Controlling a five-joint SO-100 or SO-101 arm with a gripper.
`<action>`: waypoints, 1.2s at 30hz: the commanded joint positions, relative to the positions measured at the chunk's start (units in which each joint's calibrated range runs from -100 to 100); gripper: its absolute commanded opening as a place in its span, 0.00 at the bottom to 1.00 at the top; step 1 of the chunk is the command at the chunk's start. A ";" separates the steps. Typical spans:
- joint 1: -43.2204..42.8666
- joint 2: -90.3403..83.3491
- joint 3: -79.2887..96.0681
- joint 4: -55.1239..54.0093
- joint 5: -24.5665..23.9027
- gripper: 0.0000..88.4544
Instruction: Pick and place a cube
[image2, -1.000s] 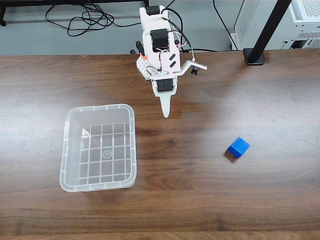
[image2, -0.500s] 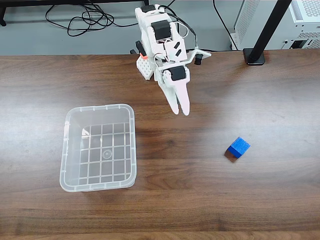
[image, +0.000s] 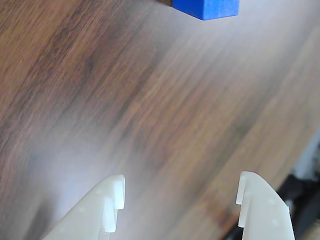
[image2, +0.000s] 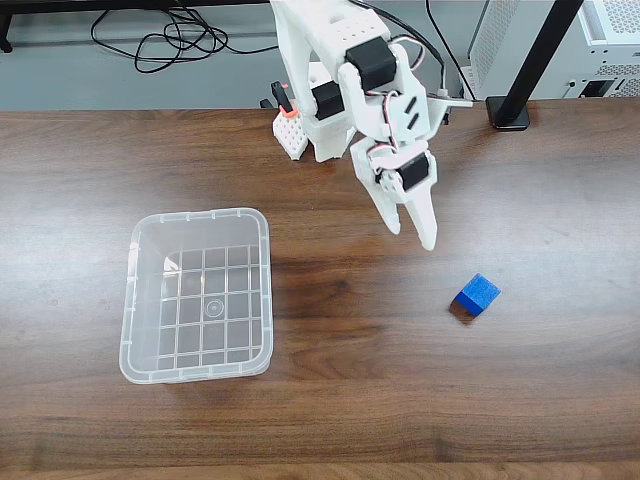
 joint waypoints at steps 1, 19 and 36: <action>-1.01 23.22 -19.62 0.13 -1.80 0.25; -7.47 48.24 -42.95 6.01 -0.90 0.33; -7.98 61.04 -53.18 6.36 -0.80 0.33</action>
